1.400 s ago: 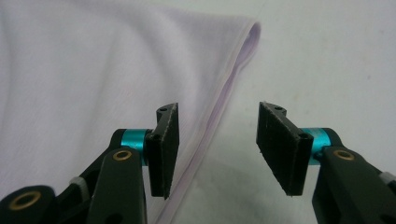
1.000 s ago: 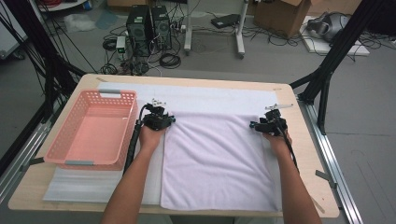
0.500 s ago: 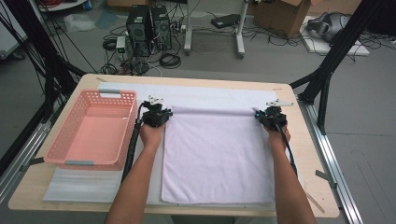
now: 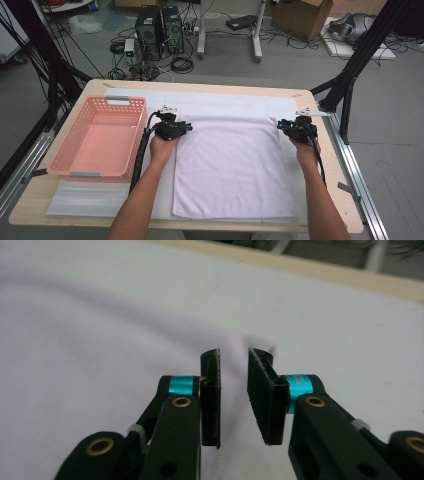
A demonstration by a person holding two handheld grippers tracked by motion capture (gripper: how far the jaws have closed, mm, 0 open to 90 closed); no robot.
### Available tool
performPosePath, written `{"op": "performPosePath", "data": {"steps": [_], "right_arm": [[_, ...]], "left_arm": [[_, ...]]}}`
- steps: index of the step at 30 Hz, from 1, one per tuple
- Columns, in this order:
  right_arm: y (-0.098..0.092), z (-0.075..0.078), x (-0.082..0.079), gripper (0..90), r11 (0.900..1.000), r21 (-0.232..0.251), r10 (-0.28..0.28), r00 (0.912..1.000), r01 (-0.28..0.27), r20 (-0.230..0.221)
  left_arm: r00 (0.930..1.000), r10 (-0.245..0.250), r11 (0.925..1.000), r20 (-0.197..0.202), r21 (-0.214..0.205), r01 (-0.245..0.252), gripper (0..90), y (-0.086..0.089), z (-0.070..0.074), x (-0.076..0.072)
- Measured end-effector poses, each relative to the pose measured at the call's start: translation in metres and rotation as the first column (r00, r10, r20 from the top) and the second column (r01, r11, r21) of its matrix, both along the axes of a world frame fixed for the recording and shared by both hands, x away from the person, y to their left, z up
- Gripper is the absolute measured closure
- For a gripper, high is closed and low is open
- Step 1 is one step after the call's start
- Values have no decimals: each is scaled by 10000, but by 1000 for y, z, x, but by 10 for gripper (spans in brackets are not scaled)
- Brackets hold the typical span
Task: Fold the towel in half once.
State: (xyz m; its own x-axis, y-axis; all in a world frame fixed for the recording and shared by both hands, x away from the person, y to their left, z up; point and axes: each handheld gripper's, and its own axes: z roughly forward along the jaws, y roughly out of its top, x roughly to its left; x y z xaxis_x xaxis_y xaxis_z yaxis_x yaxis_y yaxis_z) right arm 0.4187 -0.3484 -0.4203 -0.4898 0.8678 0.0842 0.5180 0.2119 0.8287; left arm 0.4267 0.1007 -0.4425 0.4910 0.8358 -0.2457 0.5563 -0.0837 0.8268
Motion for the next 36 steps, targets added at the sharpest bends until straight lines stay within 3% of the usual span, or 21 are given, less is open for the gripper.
{"op": "performPosePath", "data": {"steps": [2,3,4,5,7,9,11,12,13,14,15,16,18,21,23,25,28,33,36], "right_arm": [[5,-6,-2,746,9951,64,993,9926,-991,-698],[8,-10,-4,744,9910,-233,1293,9868,-1321,-978],[12,-15,-5,744,9861,-301,1572,9755,-1637,-1542],[13,-17,-6,750,9838,-360,1665,9698,-1755,-1782],[16,-19,-8,810,9823,-1109,1304,9762,-1508,-1733],[14,-17,-8,821,9786,-1948,384,9890,-661,-1427],[10,-16,-9,793,9746,-2237,-353,9927,87,-1154],[7,-15,-11,773,9788,-2014,-573,9941,378,-916],[3,-13,-15,748,9871,-1554,-522,9957,397,-771],[1,-12,-20,732,9904,-1339,-442,9970,353,-640],[0,-11,-24,724,9921,-1217,-377,9973,299,-624],[-3,-9,-30,700,9952,-967,-231,9982,176,-557],[-6,-4,-40,634,9988,-496,-20,9991,-1,-418],[-8,1,-58,537,9986,350,422,9981,-406,-458],[-7,3,-71,473,9977,371,585,9977,-572,-336],[-7,4,-82,398,9967,373,736,9969,-726,-274],[-8,5,-95,212,9960,375,814,9967,-813,-15],[-14,3,-112,165,9937,417,1025,9942,-1038,328],[-15,2,-117,165,9938,382,1026,9940,-1040,368]], "left_arm": [[9998,-27,10000,-215,24,28,673,-1,-3,-2],[9996,-33,10000,-265,34,34,673,0,-6,-4],[9992,-8,10000,-390,33,9,673,-1,-7,-5],[9980,-46,9997,-634,249,62,673,-2,-9,-5],[9979,74,9982,-648,603,-35,693,-4,-8,-6],[9979,257,9943,-589,1046,-194,707,-5,-6,-7],[9976,294,9935,-625,1116,-223,706,-2,-4,-8],[9979,209,9949,-620,1000,-146,689,1,-4,-9],[9993,66,9966,-373,820,-35,657,4,-3,-12],[9999,-20,9982,-104,593,27,650,8,-3,-15],[9990,-211,9997,406,165,204,651,13,-3,-20],[9982,-314,9995,513,120,309,645,16,-1,-23],[9979,-559,9982,332,-191,566,589,19,4,-27],[9960,-633,9950,629,-736,679,536,20,12,-41],[9953,-680,9943,683,-774,732,460,21,16,-49],[9933,-725,9930,903,-865,804,318,22,18,-57],[9850,-736,9937,1564,-727,858,208,21,21,-76],[9774,-1146,9904,1776,-560,1263,210,22,20,-96],[9763,-1202,9894,1801,-588,1326,210,23,19,-102]]}}
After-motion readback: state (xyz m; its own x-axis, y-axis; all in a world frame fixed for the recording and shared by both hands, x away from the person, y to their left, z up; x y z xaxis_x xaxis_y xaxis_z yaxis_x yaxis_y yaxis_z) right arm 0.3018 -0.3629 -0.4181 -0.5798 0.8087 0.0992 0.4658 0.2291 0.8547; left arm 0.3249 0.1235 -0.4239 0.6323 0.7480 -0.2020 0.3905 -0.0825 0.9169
